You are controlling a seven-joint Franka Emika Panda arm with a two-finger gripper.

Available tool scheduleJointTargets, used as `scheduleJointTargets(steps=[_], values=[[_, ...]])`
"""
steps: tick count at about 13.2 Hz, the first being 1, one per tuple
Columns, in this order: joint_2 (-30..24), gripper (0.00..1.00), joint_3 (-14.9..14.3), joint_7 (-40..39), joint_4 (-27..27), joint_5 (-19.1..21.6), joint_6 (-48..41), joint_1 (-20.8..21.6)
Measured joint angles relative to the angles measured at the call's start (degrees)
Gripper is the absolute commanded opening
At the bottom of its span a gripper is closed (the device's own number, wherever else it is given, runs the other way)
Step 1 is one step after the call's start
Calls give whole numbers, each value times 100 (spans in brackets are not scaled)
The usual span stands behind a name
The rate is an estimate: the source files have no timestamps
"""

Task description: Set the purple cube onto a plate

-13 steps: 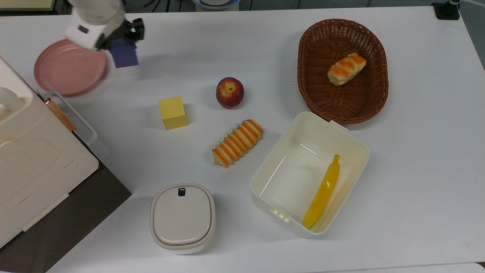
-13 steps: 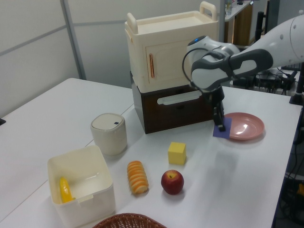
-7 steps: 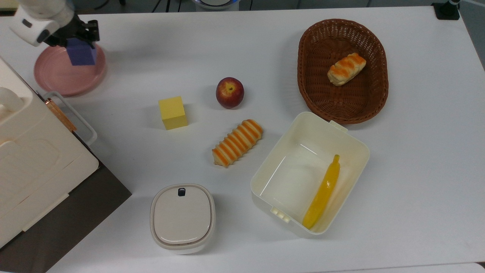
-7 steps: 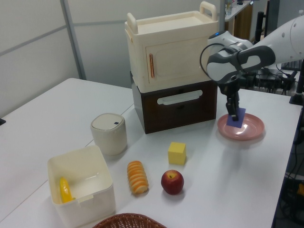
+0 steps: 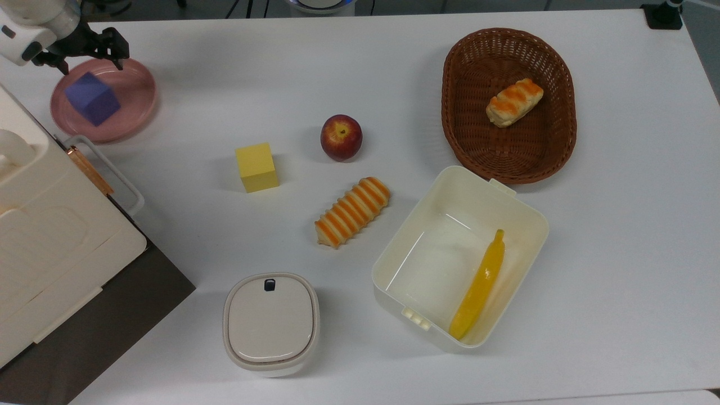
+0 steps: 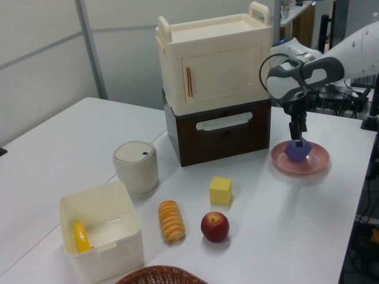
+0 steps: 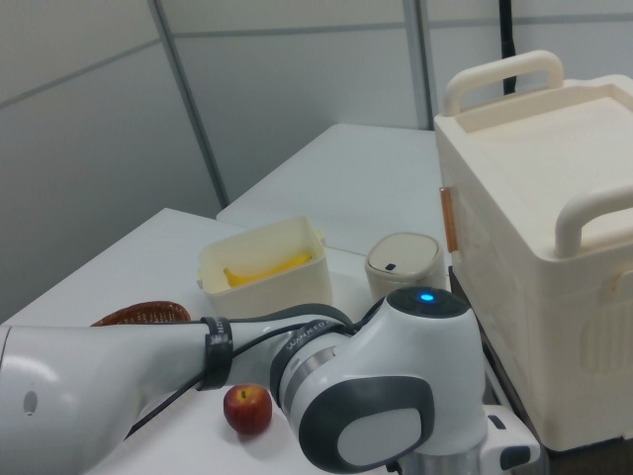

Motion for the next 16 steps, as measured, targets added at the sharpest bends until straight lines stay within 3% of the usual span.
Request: scheduleJointTargets(steps=[6,9,13,16], values=[[-70,100,115,440,254,6,-20,116],[-266,100,337,1174,304,17,-187,445],[-571,100,902,2669,309,39,-479,960],[-777,100,1083,3533,311,97,-529,1455]])
